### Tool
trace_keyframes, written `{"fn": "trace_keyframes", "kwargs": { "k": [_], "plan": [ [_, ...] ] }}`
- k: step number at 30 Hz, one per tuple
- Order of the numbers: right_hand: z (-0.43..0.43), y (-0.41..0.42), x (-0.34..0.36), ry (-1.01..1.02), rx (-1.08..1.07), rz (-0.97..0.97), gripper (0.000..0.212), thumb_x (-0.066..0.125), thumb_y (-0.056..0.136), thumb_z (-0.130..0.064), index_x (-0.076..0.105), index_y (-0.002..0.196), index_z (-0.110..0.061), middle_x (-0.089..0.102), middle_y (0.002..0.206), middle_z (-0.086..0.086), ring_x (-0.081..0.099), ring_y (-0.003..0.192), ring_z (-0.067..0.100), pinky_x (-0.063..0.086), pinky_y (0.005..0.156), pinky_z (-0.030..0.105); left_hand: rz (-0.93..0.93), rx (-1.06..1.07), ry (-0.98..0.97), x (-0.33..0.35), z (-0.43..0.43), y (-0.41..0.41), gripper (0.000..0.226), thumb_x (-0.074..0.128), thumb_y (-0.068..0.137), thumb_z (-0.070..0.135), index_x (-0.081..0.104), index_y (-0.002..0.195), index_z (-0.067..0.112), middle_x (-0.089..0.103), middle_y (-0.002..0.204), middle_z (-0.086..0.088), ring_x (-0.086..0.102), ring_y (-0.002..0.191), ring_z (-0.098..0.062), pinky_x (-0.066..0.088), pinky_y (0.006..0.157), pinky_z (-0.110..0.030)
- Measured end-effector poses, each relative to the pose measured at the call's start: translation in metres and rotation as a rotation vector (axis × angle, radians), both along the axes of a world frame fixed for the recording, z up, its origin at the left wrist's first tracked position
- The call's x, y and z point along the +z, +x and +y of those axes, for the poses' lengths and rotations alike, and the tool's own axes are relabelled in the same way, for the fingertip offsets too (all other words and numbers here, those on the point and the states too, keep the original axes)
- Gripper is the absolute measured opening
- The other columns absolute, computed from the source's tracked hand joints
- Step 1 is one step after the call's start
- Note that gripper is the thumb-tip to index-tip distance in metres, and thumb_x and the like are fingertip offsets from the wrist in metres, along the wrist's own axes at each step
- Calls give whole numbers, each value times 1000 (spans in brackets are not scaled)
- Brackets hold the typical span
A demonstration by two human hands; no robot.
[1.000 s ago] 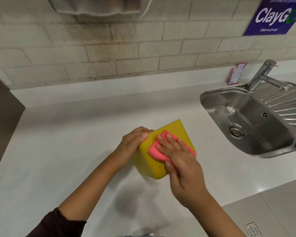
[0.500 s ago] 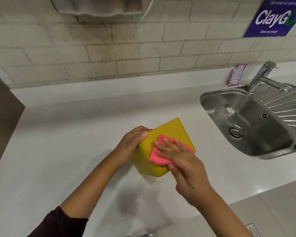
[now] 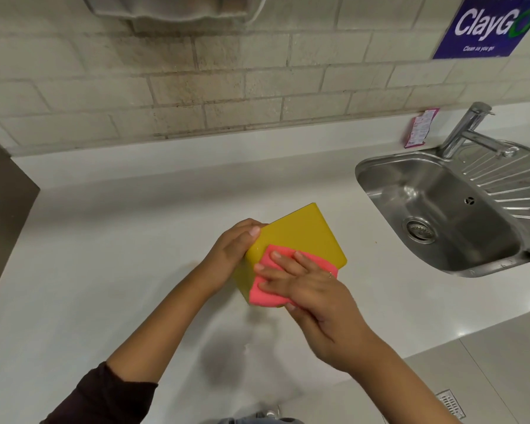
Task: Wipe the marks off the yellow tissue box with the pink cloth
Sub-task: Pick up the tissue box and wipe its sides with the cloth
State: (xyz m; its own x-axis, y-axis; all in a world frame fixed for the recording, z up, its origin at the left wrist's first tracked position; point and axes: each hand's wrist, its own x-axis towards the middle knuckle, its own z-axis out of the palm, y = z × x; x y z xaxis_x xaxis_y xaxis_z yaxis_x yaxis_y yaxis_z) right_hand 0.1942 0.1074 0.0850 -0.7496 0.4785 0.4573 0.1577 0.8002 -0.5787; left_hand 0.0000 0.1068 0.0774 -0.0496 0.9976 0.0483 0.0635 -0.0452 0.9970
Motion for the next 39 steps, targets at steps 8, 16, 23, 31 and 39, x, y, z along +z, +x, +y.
{"fn": "trace_keyframes", "kwargs": {
  "k": [8,16,23,31,39],
  "plan": [
    [3,-4,-1,-114,-216,109,38,40,93,-14,60,125,-15,52,140,-3,36,139,12,20,117,32,20,22,19,-4,3,-2,26,42,82,39,61,88,22,60,87,5,57,79,1,43,75,-11],
    [-13,1,5,-45,13,-18,36,40,92,-9,64,120,-8,56,136,-1,38,138,14,24,116,36,20,23,-4,-1,5,0,29,37,83,35,59,86,16,58,84,1,54,74,0,42,70,-11],
    [-18,31,-3,-29,107,-117,36,41,90,-5,63,118,-10,57,136,-5,40,137,14,24,116,39,44,11,15,2,2,2,35,42,77,45,59,88,17,57,83,4,54,73,4,40,69,-9],
    [-16,67,-1,-593,-75,281,49,40,79,12,75,99,-17,74,108,-5,65,109,10,45,97,19,124,33,-58,3,-3,2,46,34,67,65,58,93,34,60,95,11,56,90,-4,40,84,-23],
    [34,23,34,-675,-390,611,35,45,89,-9,69,95,-34,71,89,-16,63,84,0,48,74,15,136,62,-38,-5,-3,8,90,17,48,99,61,97,38,63,107,1,57,107,-21,42,96,-35]
  ]
}}
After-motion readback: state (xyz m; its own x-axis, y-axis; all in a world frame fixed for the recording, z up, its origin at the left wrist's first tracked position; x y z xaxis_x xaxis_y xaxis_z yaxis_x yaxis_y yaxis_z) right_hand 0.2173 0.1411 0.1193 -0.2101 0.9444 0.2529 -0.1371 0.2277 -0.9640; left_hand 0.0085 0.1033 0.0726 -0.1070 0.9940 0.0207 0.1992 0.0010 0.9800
